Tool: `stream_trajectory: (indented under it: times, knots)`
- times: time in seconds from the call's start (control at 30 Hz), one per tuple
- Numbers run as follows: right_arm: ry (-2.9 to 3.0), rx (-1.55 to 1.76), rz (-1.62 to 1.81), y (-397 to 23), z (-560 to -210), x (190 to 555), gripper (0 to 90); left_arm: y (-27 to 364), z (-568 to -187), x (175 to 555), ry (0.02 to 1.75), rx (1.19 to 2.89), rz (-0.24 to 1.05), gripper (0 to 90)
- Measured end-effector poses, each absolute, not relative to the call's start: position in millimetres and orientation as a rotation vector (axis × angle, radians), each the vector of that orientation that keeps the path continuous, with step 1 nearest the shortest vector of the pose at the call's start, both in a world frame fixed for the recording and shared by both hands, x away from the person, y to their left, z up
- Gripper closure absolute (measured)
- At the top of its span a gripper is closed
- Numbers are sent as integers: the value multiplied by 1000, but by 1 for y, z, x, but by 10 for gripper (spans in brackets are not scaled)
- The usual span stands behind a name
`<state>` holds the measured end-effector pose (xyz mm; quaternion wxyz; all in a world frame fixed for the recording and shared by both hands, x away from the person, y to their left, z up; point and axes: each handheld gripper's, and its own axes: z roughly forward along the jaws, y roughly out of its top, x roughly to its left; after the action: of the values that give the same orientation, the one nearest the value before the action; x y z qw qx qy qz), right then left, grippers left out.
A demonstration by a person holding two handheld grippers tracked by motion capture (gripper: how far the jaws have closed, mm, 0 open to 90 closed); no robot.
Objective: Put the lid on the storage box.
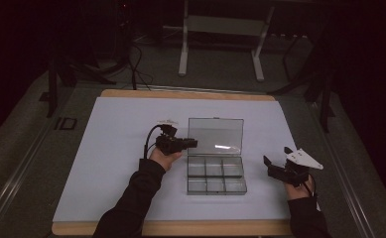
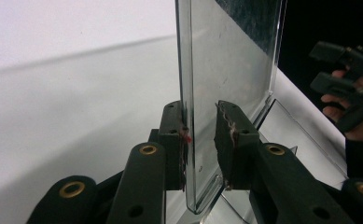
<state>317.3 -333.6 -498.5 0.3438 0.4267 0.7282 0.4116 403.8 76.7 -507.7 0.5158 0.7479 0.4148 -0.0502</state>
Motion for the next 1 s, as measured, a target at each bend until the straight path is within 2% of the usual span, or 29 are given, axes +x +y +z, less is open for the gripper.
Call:
stream_trajectory:
  times: [0.53, 0.77, 0.8, 0.97, 1.0]
  knots:
    - [2025, 1025, 1234, -284, -476, 344, 113, 79, -508, 401, 911, 1813, -73, 758]
    - [2058, 1038, 1291, -270, -472, 361, 147, 81, -510, 401, 886, 1811, -70, 765]
    - [2088, 1030, 1316, -264, -469, 367, 210, 81, -510, 401, 882, 1811, -70, 765]
    - [2119, 1016, 1328, -256, -470, 375, 288, 82, -511, 401, 866, 1803, -66, 767]
    - [2126, 1017, 1319, -253, -472, 378, 337, 82, -512, 401, 865, 1803, -66, 768]
